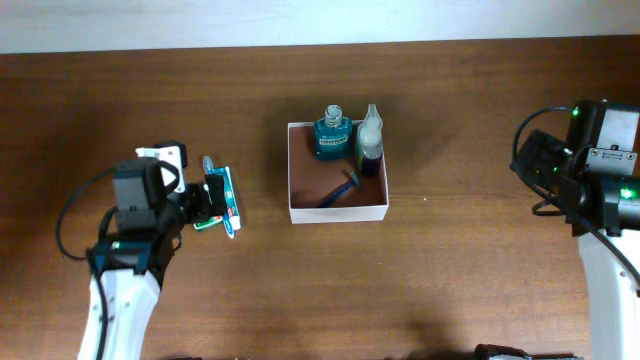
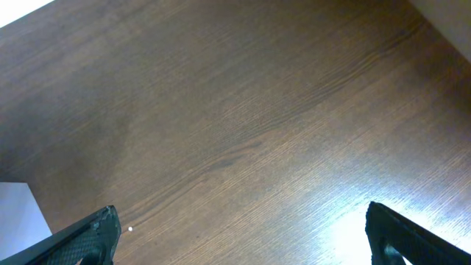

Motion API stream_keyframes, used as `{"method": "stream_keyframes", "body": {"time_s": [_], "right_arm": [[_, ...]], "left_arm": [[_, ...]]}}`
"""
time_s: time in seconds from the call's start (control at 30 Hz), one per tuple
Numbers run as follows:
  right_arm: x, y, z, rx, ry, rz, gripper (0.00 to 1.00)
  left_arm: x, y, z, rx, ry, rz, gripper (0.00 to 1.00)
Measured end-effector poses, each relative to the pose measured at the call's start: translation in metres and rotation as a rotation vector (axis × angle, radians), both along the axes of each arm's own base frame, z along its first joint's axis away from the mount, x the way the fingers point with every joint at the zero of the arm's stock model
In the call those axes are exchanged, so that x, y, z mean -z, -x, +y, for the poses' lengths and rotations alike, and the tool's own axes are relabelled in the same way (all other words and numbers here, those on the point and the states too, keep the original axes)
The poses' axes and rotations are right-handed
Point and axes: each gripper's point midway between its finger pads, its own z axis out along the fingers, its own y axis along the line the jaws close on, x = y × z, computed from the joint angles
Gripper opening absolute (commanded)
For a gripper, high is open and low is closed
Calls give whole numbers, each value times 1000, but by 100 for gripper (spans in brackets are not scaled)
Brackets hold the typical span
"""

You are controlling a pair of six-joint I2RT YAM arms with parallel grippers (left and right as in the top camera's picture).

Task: Pack container
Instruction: 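Move the left gripper over the green Dettol soap bar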

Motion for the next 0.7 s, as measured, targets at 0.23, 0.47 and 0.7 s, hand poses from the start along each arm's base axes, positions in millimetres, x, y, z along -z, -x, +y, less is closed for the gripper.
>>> {"method": "stream_keyframes", "body": {"time_s": [0.23,0.47,0.7], "right_arm": [[0,0,0,3,-2,-2,99],[0,0,0,6,-3,-3,99],[0,0,0,5,-4,-2,99]], "left_arm": [[54,2,3,-38,16,185,99],[95,12,22,-178,-27,337,99],[112,2,29,-222,-44,344,93]]}}
